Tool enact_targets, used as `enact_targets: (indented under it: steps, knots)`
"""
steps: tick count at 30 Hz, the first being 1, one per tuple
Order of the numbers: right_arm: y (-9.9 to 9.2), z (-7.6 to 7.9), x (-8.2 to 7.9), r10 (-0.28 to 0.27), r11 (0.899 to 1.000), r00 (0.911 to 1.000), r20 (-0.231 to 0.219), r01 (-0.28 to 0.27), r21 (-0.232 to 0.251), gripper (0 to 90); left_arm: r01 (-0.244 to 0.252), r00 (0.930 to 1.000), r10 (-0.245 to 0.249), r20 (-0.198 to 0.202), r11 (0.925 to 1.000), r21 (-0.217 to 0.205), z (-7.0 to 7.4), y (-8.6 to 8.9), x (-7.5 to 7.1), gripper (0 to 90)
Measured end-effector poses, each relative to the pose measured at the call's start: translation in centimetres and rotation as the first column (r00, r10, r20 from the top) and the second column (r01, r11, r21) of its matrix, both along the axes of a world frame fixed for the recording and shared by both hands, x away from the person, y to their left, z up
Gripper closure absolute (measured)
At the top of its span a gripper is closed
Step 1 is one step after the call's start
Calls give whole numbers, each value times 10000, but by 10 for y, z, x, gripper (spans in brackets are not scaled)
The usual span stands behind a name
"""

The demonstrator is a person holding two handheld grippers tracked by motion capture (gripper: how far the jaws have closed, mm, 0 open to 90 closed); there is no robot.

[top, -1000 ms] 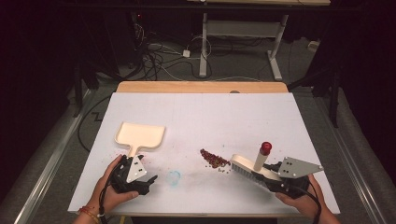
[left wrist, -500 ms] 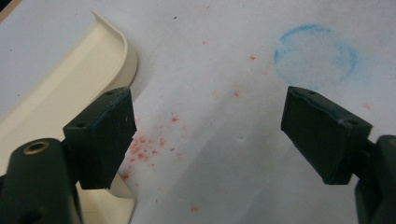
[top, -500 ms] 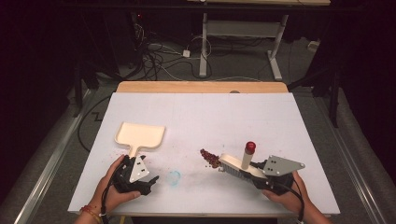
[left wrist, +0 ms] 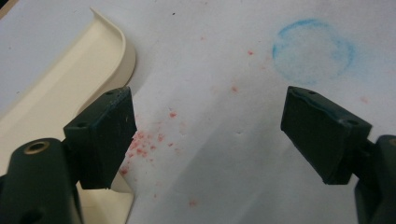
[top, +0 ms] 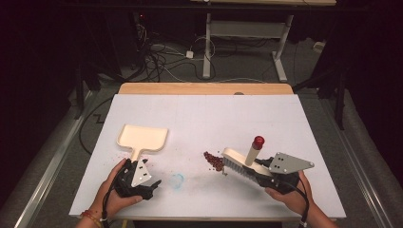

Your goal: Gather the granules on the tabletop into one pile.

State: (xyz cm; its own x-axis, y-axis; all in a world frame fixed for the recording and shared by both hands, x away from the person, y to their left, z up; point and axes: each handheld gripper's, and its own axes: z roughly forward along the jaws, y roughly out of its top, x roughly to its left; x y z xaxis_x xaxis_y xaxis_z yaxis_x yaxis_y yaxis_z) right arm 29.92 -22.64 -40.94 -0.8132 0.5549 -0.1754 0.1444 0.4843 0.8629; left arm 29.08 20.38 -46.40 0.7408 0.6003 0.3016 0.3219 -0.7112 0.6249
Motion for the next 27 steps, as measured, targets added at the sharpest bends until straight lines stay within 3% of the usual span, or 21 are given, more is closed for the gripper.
enact_targets:
  steps: [2, 4, 7, 10, 12, 13, 15, 17, 22, 27]
  knots:
    - [0, 1, 3, -709, 9975, 9972, 246, 707, 68, 676, 2, 10000, -2, -25, 10000, -25, -1, -1, 1, 172]
    - [4, 1, 7, -1726, 9850, 9838, 493, 1724, 81, 676, 18, 10000, -18, -40, 10000, 19, -1, -2, 1, 172]
    - [15, -8, 14, -2552, 9659, 9642, 720, 2576, -263, 676, 59, 10000, -59, -29, 10000, 12, -1, -3, 1, 172]
    - [30, -23, 21, -3090, 9476, 9492, 592, 3126, -666, 676, 64, 10000, -64, -23, 10000, 8, -1, -3, 1, 172]
    - [38, -28, 24, -3258, 9426, 9436, 583, 3290, -572, 676, 80, 10000, -80, -21, 10000, 15, -1, -3, 1, 172]
    - [44, -29, 24, -3427, 9357, 9368, 701, 3470, -636, 677, 81, 10000, -81, -24, 10000, 16, -1, -3, 1, 172]
    - [56, -30, 25, -3512, 9339, 9350, 500, 3536, -529, 676, 73, 10000, -73, -27, 10000, 24, -1, -4, 1, 173]
    - [70, -31, 24, -3772, 9228, 9240, 622, 3807, -591, 676, 59, 10000, -59, -30, 10000, 22, -1, -4, 1, 173]
    - [98, -34, 26, -4106, 9109, 9100, 576, 4122, -192, 676, 97, 9999, -96, -31, 9999, 64, 0, -6, 0, 176]
    - [113, -36, 32, -4639, 8859, 8851, 374, 4632, 255, 676, 109, 9999, -109, -49, 9999, 105, -1, -6, 0, 178]
